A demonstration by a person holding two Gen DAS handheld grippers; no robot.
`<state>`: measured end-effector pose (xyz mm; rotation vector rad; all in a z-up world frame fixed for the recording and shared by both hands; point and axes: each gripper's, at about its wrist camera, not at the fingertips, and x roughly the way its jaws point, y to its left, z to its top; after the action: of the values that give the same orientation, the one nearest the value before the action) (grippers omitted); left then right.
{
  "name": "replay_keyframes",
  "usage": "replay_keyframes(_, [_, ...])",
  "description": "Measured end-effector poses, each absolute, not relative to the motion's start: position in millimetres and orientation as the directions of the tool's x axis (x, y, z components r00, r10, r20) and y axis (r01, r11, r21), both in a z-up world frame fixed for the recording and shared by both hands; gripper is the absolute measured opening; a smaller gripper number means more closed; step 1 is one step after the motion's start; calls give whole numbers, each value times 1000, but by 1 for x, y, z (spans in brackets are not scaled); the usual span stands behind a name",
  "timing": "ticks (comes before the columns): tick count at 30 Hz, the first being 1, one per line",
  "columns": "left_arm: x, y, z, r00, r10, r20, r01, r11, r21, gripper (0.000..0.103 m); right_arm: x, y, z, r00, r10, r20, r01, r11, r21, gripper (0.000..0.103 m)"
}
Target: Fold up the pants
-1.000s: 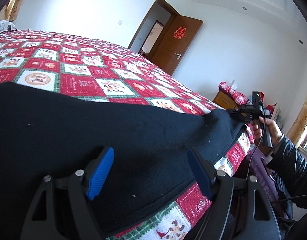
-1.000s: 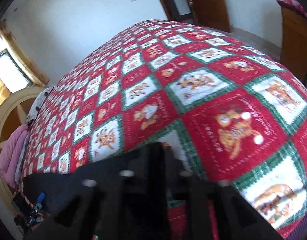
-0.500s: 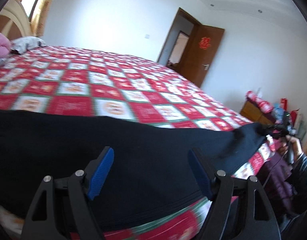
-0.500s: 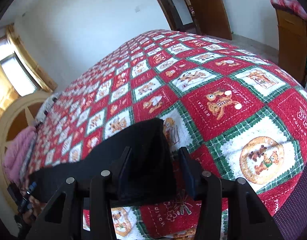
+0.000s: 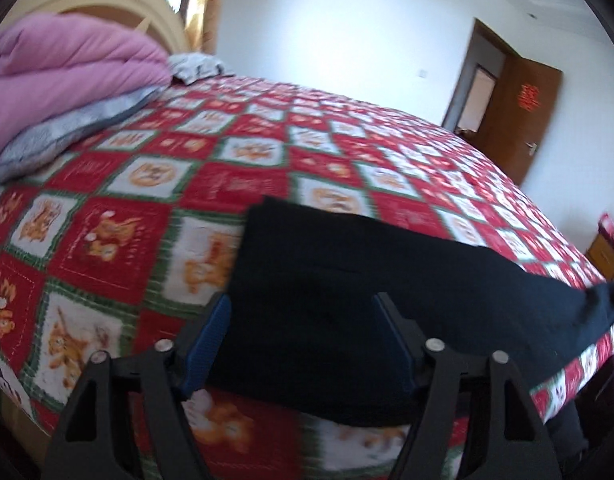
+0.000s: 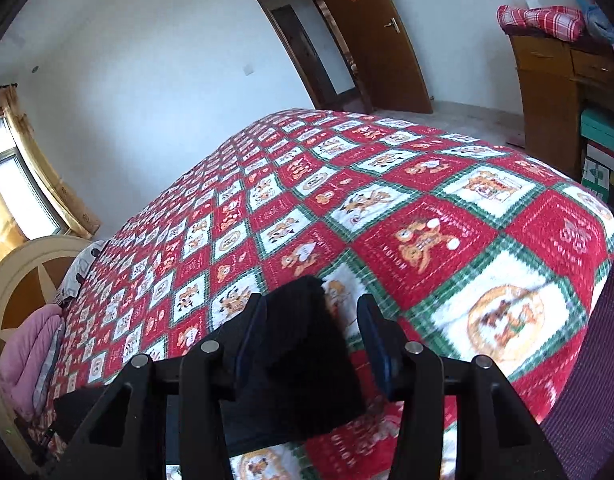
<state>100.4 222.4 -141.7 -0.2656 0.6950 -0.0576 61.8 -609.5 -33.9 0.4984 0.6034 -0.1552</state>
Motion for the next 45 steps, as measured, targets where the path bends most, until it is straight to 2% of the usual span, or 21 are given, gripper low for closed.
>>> replay_keyframes(2, [112, 227, -143, 760, -147, -634, -30, 965, -259, 65, 56, -604, -37, 819, 8, -573, 289, 858, 425, 49])
replay_keyframes(7, [133, 226, -149, 732, -93, -675, -39, 983, -178, 65, 54, -592, -43, 826, -6, -564, 296, 856, 425, 49])
replay_keyframes(9, [137, 228, -154, 719, -131, -683, -25, 977, -213, 53, 54, -593, -46, 825, -31, -564, 313, 857, 410, 49])
replay_keyframes(10, [136, 227, -152, 723, -127, -679, -18, 979, -203, 39, 53, -594, -47, 824, -41, -564, 320, 856, 406, 49])
replay_keyframes(11, [135, 225, -150, 723, -143, -675, 8, 980, -200, 29, 53, -597, -49, 824, -51, -564, 327, 856, 400, 49])
replay_keyframes(12, [133, 222, -147, 724, -155, -672, 22, 979, -202, 24, 51, -600, -50, 825, -61, -561, 334, 855, 397, 49])
replay_keyframes(16, [130, 220, -137, 744, -118, -658, 9, 986, -167, 24, 43, -617, -50, 841, -63, -537, 321, 857, 403, 49])
replay_keyframes(20, [130, 239, -137, 758, -166, -631, -17, 962, -273, 24, 35, -635, -44, 854, -34, -520, 276, 876, 396, 49])
replay_keyframes(25, [132, 244, -149, 756, -188, -627, -40, 943, -331, 24, 44, -618, -51, 833, 124, -540, 120, 911, 395, 49])
replay_keyframes(28, [133, 253, -155, 763, -225, -606, -50, 914, -402, 24, 53, -594, -56, 800, 142, -583, 54, 950, 306, 49])
replay_keyframes(29, [133, 252, -155, 763, -224, -606, -46, 917, -397, 24, 53, -588, -56, 797, 130, -591, 46, 961, 273, 43])
replay_keyframes(30, [133, 250, -155, 764, -221, -606, -39, 922, -385, 24, 54, -583, -56, 795, 115, -596, 42, 969, 243, 32])
replay_keyframes(31, [133, 249, -154, 765, -218, -605, -33, 926, -376, 24, 55, -580, -55, 791, 99, -604, 43, 976, 215, 14])
replay_keyframes(33, [133, 249, -154, 765, -221, -604, -29, 926, -377, 24, 55, -577, -51, 784, 51, -618, 66, 984, 164, 6])
replay_keyframes(36, [133, 250, -154, 766, -227, -601, -26, 924, -382, 24, 51, -582, -38, 796, 41, -604, 90, 979, 185, 5])
replay_keyframes(38, [132, 250, -155, 767, -227, -601, -27, 923, -383, 24, 42, -593, -19, 828, 157, -539, 55, 933, 356, 5])
replay_keyframes(39, [132, 251, -155, 767, -228, -600, -27, 923, -384, 24, 41, -593, -12, 832, 172, -528, 45, 927, 373, 5])
replay_keyframes(42, [133, 251, -156, 770, -230, -595, -29, 919, -393, 24, 55, -586, -9, 790, -5, -613, 151, 971, 186, 6])
replay_keyframes(45, [132, 252, -157, 771, -235, -592, -30, 915, -402, 24, 75, -605, -40, 712, -41, -701, 232, 956, 180, 6])
